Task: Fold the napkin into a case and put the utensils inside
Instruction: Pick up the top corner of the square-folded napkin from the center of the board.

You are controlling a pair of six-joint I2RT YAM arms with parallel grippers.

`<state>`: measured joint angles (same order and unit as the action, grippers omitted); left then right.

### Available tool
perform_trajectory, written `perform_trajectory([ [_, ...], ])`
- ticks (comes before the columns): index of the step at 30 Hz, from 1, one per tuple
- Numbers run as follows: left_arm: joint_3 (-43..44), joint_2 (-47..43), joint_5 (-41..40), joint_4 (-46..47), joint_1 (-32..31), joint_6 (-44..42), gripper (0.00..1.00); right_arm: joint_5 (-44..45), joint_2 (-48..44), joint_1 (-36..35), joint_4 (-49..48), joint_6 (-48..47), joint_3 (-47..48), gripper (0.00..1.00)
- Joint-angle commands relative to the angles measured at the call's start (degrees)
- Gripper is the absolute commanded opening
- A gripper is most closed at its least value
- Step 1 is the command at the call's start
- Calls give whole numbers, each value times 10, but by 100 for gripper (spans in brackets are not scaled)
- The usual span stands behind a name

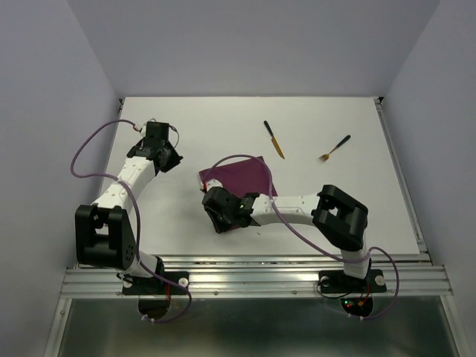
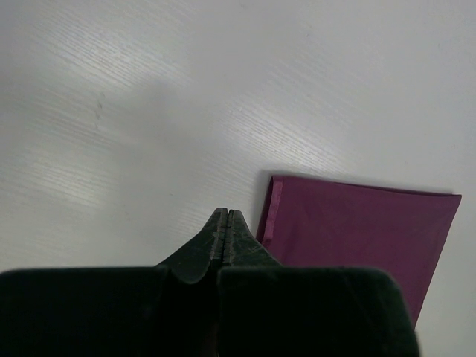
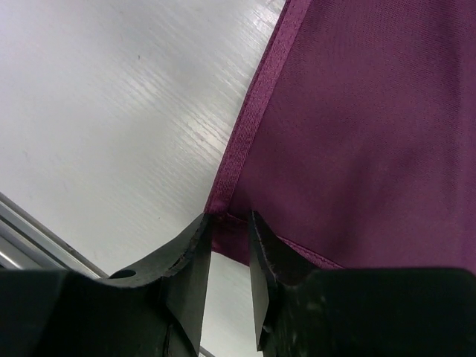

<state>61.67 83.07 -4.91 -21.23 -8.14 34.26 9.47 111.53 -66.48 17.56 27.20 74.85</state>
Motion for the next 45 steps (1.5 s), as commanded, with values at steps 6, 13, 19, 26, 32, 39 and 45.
perform_trajectory([
  [6,-12,-15,2,10,3,-14,5,12,17,-6,3,-2,19,32],
  [13,-16,-13,5,14,3,-12,5,15,15,-6,3,-1,21,24],
  [19,-20,-15,6,15,3,-12,5,21,7,-6,3,0,22,17],
  [26,-22,-14,10,18,4,-12,5,36,-1,-6,3,3,27,21],
  [32,-23,-13,11,19,3,-13,5,44,-3,-6,4,7,28,20],
  [39,-24,-12,14,20,3,-14,5,47,0,-6,3,7,34,14],
  [45,-24,-11,14,20,3,-16,5,69,-15,-6,4,11,32,8],
])
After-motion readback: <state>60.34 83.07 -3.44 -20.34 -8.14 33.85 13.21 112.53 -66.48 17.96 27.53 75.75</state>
